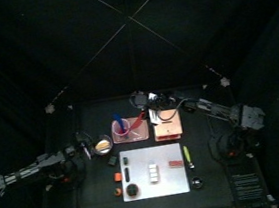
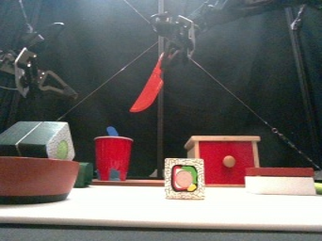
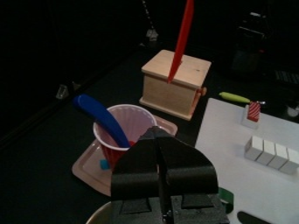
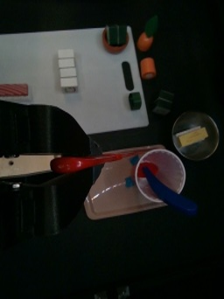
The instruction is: Cut the white sushi roll
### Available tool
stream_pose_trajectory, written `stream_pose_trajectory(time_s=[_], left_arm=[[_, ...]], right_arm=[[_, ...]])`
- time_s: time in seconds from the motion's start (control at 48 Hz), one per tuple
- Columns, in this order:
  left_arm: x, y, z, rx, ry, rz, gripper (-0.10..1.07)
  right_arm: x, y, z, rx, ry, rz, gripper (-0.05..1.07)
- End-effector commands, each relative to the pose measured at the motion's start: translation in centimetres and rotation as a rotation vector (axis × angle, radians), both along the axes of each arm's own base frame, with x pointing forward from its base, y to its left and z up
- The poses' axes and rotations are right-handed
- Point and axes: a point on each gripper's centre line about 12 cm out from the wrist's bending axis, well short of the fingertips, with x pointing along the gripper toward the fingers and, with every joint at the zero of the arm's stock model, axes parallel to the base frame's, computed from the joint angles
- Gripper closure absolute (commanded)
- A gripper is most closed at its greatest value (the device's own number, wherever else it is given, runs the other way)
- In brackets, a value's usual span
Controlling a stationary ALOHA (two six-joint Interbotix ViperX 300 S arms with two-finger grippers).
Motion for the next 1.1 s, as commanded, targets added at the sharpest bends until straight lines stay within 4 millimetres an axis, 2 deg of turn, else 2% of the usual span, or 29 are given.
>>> stream_pose_trajectory(time_s=[0.0, 0.083, 0.25, 0.417, 0.646, 0.729, 0.875, 1.083], left_arm=[[0.5, 0.3, 1.7, 0.032, -0.036, -0.001, 0.97], [0.8, 0.3, 2.2, 0.050, -0.038, -0.007, 0.97], [2.2, 0.4, 2.6, 0.097, 0.010, -0.048, 0.92], [5.0, -0.3, 2.8, 0.102, 0.043, -0.129, 0.77], [8.5, -1.9, 2.6, 0.119, 0.003, -0.235, 0.36], [9.7, -3.3, 2.8, 0.125, -0.055, -0.295, 0.16], [11.3, -5.5, 3.3, 0.131, -0.145, -0.374, -0.08], [14.4, -6.5, 1.3, 0.100, -0.092, -0.412, -0.05]], right_arm=[[-2.1, 1.6, 0.1, -0.002, -0.090, -0.023, 0.63], [-2.9, 2.8, -1.5, 0.008, -0.119, -0.034, 0.63], [-4.1, 5.1, -3.0, -0.032, -0.229, -0.045, 0.63], [-5.5, 7.3, -4.9, -0.049, -0.326, -0.058, 0.64], [-6.6, 10.2, -7.3, -0.071, -0.473, -0.067, 0.64], [-7.1, 10.9, -8.0, -0.067, -0.492, -0.069, 0.64], [-7.5, 11.5, -8.8, -0.056, -0.512, -0.073, 0.64], [-7.5, 12.2, -8.9, -0.052, -0.534, -0.066, 0.64]])
